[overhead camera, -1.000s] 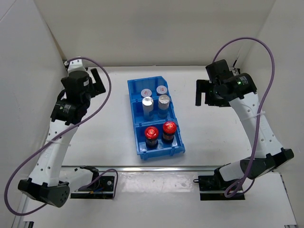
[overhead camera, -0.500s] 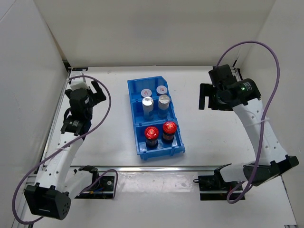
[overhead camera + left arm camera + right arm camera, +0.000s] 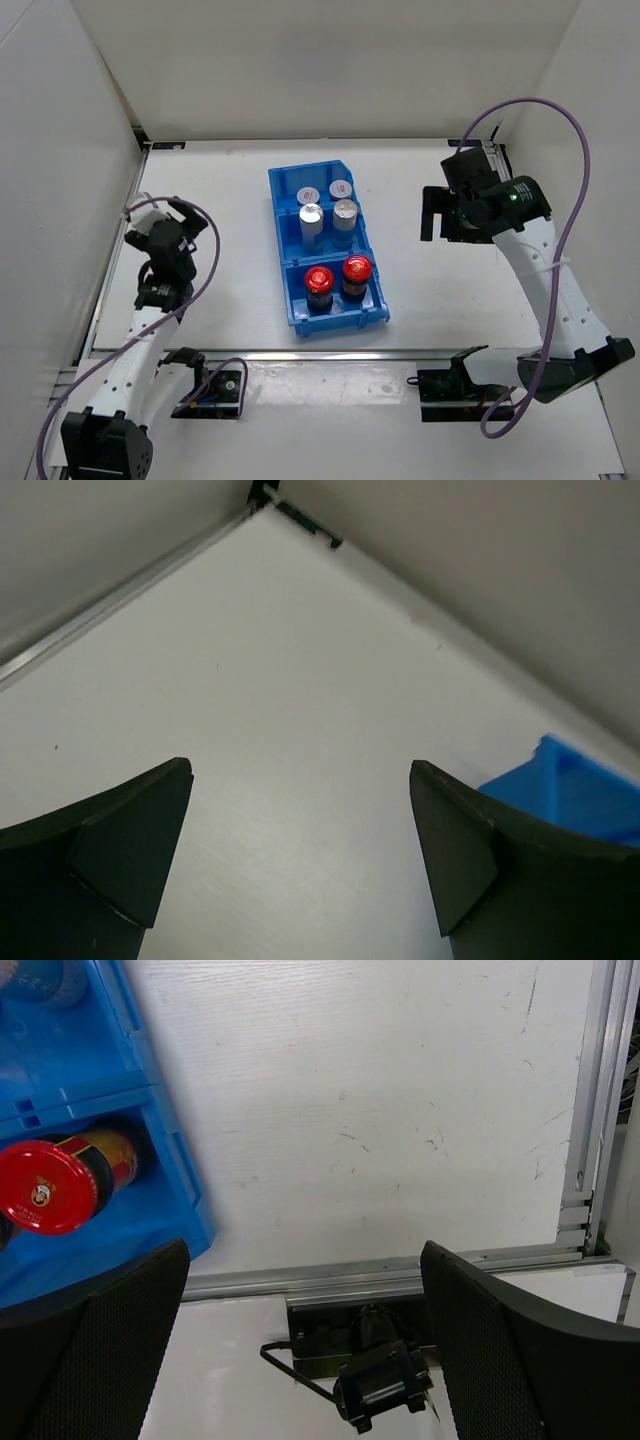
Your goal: Organize the condiment bottles
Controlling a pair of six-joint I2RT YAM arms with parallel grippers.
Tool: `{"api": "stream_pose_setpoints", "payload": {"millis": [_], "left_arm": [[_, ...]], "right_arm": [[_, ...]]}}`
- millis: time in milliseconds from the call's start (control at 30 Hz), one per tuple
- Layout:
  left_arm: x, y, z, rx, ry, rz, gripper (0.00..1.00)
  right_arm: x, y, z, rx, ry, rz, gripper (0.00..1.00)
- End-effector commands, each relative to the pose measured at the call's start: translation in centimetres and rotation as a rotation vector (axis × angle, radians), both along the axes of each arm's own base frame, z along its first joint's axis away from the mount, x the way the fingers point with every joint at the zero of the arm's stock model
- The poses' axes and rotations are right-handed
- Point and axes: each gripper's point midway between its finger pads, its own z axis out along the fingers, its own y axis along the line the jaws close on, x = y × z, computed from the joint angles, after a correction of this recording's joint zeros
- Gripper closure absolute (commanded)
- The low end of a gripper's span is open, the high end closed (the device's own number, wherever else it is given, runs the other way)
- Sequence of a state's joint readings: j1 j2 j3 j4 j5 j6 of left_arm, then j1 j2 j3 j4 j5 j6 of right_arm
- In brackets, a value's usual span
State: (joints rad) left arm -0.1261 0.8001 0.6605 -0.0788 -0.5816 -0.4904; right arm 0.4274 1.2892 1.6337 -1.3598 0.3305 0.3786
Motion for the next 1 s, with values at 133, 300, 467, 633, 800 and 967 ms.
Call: {"api": "stream_pose_setpoints", "payload": {"millis": [133, 300, 467, 633, 800, 967], "left_arm": [[2.1, -0.9, -6.1, 0.197, -0.005, -0.119, 0.00], [3.3, -2.2, -9.3, 0.375, 0.057, -0.269, 0.00], [3.4, -3.0, -11.0, 0.393, 0.002, -0.310, 0.00], [4.3, -4.1, -13.5, 0.403, 0.088, -0.417, 0.00], [5.4, -4.0, -14.6, 0.387, 0.081, -0.438, 0.00], [6.6, -5.4, -15.5, 0.402, 0.108, -0.540, 0.00]], "right_arm": [[-4.9, -2.3, -0.5, -0.062, 0.141, 0.000, 0.01], [-6.0, -2.9, 0.4, -0.062, 0.119, -0.004, 0.01], [-6.6, -3.4, 0.9, -0.064, 0.096, 0.000, 0.01], [-6.6, -3.5, 0.9, -0.066, 0.091, -0.014, 0.01], [-6.5, -3.7, 0.9, -0.074, 0.088, -0.017, 0.01], [-6.2, -3.5, 1.5, -0.061, 0.060, -0.018, 0.01]]}}
